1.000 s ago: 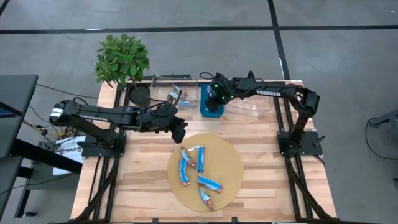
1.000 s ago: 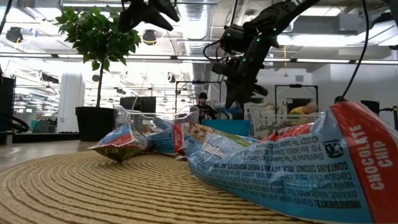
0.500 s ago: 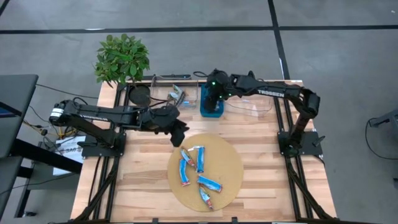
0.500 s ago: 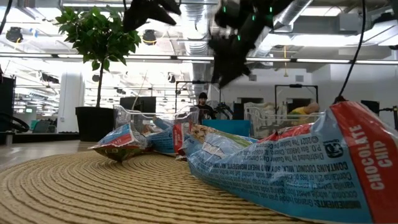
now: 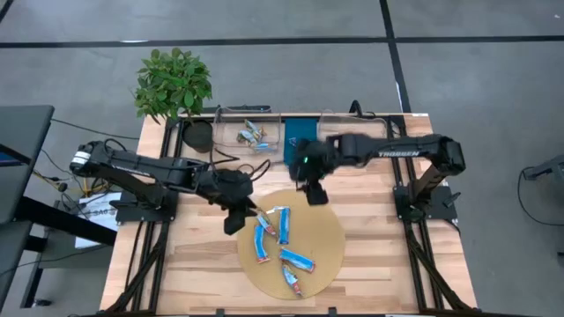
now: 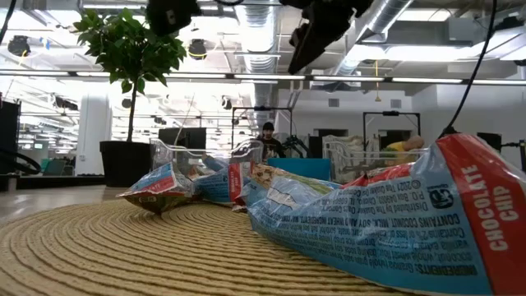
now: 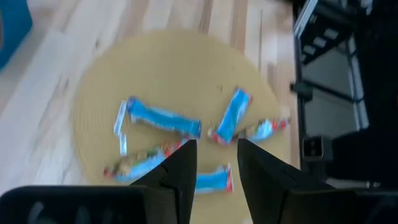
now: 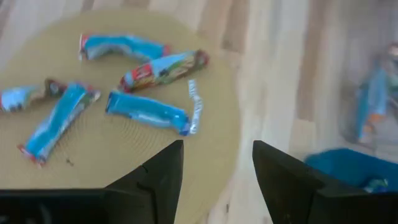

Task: Pick and place Granola Bars by type
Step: Put the blue granola bar into the blue bin

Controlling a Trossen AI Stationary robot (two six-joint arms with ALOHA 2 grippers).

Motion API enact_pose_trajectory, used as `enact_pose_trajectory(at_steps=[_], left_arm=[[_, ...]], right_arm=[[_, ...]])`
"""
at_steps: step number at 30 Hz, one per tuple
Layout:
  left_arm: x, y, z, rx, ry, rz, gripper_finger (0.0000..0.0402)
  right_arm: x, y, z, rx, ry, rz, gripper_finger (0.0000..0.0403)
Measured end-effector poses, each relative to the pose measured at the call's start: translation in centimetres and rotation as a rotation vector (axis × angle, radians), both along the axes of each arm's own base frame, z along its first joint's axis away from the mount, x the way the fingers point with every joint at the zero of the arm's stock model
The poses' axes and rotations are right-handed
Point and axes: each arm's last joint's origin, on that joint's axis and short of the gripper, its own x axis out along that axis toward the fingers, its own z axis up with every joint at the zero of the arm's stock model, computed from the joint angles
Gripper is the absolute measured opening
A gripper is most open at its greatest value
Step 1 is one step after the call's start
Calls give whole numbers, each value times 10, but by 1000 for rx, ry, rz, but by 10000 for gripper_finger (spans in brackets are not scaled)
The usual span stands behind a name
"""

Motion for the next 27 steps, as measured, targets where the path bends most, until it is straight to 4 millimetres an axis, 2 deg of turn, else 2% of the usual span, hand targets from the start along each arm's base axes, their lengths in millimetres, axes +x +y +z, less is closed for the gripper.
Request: enact_pose_trajectory(at_steps=[5,11,17,24,27], left_arm=[[-7,-8,-5,11,79,-29,107],[-12,-14,-8,12,125,-44,107],[-14,-16,-9,11,144,-43,107],[-15,-16,-10,2,162,-37,107],[-15,-16,-10,-17,168,-26,107]], right_arm=[[12,33,-25,-42,82,86,180],[27,57,-57,-58,150,144,182],[40,70,-82,-81,166,214,180],[48,75,-110,-151,217,365,178],[54,77,-111,-231,205,432,175]])
